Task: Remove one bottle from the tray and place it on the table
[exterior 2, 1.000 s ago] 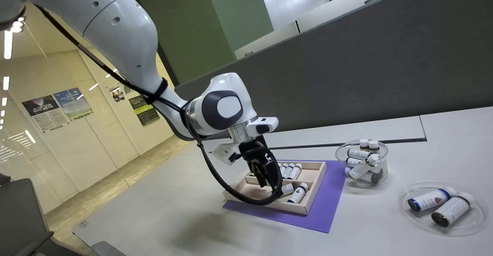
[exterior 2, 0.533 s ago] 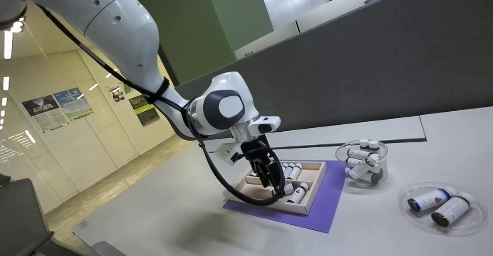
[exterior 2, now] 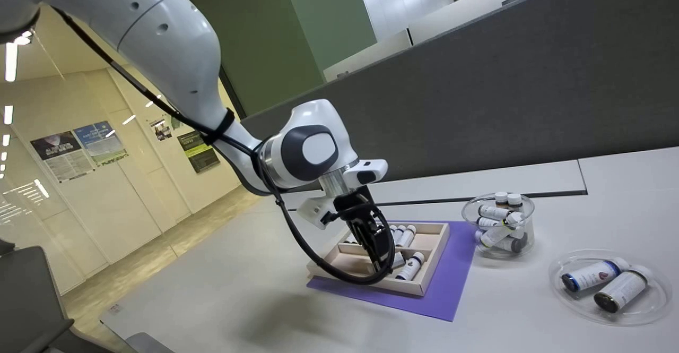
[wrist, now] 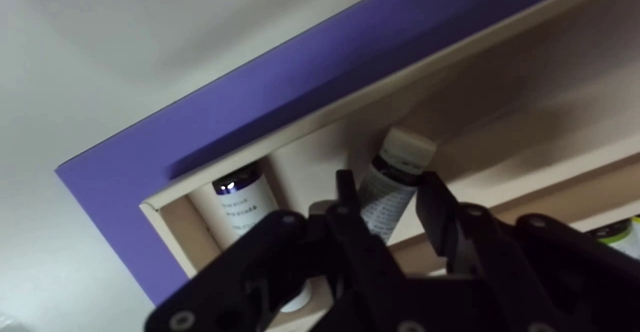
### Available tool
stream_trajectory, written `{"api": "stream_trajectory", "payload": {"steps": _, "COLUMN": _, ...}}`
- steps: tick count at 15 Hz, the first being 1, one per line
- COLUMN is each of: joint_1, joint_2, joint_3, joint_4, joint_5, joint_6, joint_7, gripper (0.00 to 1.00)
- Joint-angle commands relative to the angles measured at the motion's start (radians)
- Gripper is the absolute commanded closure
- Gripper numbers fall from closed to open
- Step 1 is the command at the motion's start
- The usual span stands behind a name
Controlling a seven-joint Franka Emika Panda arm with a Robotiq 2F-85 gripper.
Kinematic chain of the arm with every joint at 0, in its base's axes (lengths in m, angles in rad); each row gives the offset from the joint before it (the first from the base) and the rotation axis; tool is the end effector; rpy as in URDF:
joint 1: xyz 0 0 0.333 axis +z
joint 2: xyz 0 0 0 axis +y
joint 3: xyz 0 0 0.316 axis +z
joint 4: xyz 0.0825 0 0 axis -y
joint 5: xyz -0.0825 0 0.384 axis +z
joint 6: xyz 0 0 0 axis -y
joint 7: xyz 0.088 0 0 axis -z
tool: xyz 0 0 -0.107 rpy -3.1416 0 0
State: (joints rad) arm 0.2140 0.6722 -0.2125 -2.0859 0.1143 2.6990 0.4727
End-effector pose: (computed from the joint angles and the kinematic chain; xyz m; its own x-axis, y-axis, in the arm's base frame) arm 0.5665 -0.0082 0.1003 0.8612 -0.5082 0.0073 -0.5065 -0.8571 0.0940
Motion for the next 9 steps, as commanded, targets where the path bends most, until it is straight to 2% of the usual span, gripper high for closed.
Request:
{"api": "stream_trajectory", "payload": {"steps": 1, "joint_1": -0.011, "joint_2": -0.011, "joint_3": 0.005, "joint_4": -0.004, "joint_5": -0.010, "joint_6": -0.009, "joint_7": 0.024, "gripper": 0.96}}
{"api": "stream_trajectory", "payload": {"steps": 2, "joint_1": -0.015, "joint_2": -0.014, "joint_3": 0.008, "joint_4": -0.002, "joint_5": -0.007, "joint_6": -0.017, "joint_7": 0.021, "gripper": 0.94}}
{"api": "stream_trajectory", "payload": {"steps": 9, "joint_1": -0.095, "joint_2": -0.098, "joint_3": 0.062, "joint_4": 0.014, "joint_5": 0.029, "joint_6": -0.187, "joint_7": -0.022, "gripper": 0.95}}
